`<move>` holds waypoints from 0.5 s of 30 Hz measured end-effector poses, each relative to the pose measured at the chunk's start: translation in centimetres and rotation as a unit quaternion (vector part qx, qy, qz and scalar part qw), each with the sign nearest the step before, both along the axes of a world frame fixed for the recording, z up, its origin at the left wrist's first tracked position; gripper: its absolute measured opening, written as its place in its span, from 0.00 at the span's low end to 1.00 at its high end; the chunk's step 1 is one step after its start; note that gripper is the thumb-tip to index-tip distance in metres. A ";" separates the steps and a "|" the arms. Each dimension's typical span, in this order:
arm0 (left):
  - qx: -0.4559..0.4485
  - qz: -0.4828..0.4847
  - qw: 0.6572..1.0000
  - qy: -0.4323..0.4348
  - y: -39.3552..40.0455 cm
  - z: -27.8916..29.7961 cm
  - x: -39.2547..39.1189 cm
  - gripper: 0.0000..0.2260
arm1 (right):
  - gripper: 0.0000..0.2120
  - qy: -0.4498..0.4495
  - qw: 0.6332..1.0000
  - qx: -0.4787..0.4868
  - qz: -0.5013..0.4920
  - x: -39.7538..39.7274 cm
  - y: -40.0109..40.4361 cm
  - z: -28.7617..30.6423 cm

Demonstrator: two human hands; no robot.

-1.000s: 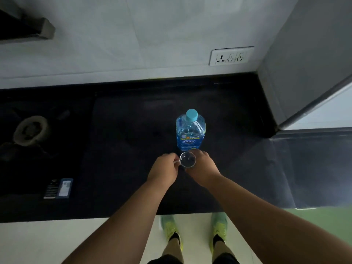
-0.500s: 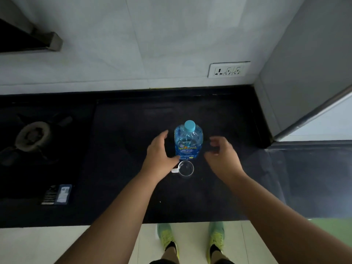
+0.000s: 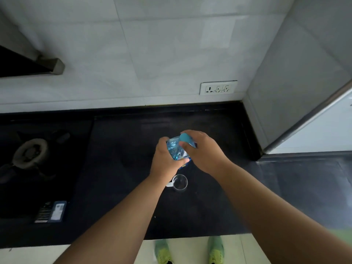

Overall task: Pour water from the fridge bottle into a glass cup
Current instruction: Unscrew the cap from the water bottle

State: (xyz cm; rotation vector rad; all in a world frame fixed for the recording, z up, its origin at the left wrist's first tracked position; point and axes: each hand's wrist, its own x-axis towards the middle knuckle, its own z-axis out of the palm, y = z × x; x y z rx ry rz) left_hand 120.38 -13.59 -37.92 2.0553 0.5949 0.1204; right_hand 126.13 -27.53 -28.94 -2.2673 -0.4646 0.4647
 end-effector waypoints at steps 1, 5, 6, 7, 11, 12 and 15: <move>0.000 0.014 1.000 -0.026 -0.2 0.7 -0.2 0.40 | 0.18 -0.006 1.000 0.008 -0.003 0.0 -0.3 0.9; 0.052 0.018 0.987 -0.148 -0.9 5.5 -1.1 0.40 | 0.11 -0.092 0.995 -0.015 -0.031 0.1 -0.8 6.0; 0.061 0.014 0.984 -0.166 -0.9 7.0 -1.3 0.40 | 0.11 -0.124 0.991 -0.039 -0.040 0.1 -0.8 7.5; 0.067 0.011 0.983 -0.173 -0.9 8.6 -1.3 0.39 | 0.12 -0.154 0.984 -0.066 -0.051 0.0 -0.6 8.9; 0.160 -0.026 0.976 -0.144 -1.4 15.0 -2.2 0.36 | 0.22 -0.241 0.952 -0.161 -0.101 -0.6 -0.7 13.4; 0.184 -0.030 0.973 -0.136 -1.6 16.3 -2.7 0.36 | 0.27 -0.249 0.946 -0.178 -0.106 -0.7 -1.0 14.4; 0.147 -0.049 0.979 -0.129 -1.6 19.2 -4.2 0.35 | 0.34 -0.246 0.948 -0.178 -0.097 -1.0 -1.9 17.0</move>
